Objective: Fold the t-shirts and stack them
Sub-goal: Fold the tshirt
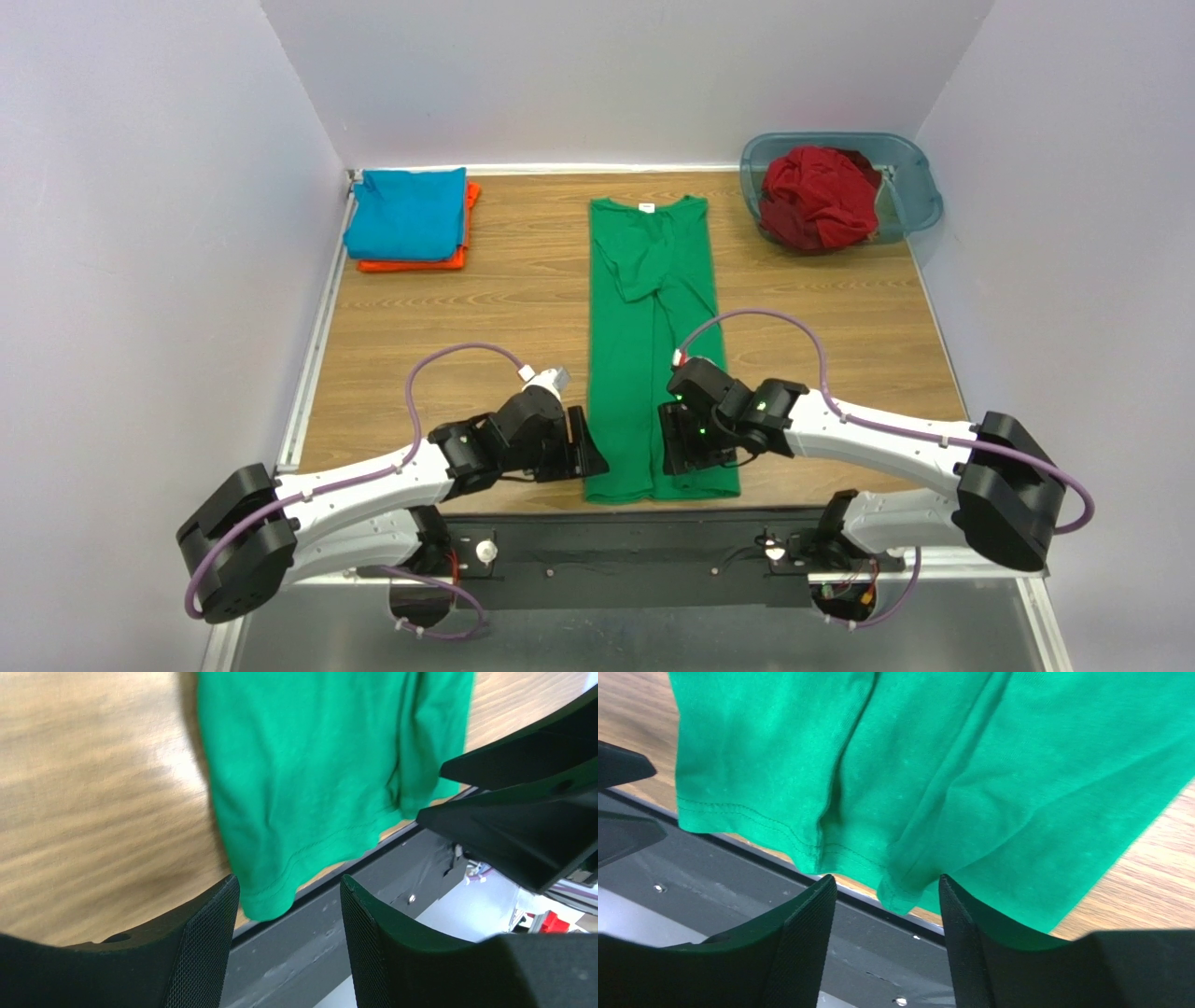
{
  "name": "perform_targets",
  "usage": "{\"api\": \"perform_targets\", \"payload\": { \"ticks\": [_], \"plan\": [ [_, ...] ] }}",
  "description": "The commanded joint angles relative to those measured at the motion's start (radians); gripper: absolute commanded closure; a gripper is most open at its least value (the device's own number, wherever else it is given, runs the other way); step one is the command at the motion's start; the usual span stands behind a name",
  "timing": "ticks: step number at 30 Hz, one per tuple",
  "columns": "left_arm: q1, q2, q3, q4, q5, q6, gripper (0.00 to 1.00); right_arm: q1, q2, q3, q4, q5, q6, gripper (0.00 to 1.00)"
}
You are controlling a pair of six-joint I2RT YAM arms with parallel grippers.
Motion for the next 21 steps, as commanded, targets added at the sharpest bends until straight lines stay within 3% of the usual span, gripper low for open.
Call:
{"api": "perform_targets", "payload": {
  "ticks": [1,5,9,18,21],
  "plan": [
    [-0.023,-0.007,-0.019,-0.044,0.014,-0.060,0.37,0.005,0.020,-0.030,0.034,-0.044,0.032,0.42],
    [-0.035,0.000,-0.030,-0.031,0.014,-0.070,0.41,0.005,0.037,-0.035,0.039,-0.049,0.035,0.47],
    [-0.051,0.031,-0.039,0.013,0.034,-0.079,0.56,0.007,0.056,-0.039,0.040,-0.043,0.043,0.55],
    [-0.064,0.140,-0.022,0.048,0.051,-0.053,0.63,0.005,0.075,-0.049,0.040,-0.040,0.061,0.72],
    [-0.064,0.157,-0.016,0.048,0.054,-0.044,0.72,0.007,0.083,-0.052,0.039,-0.043,0.069,0.81]
  ]
}}
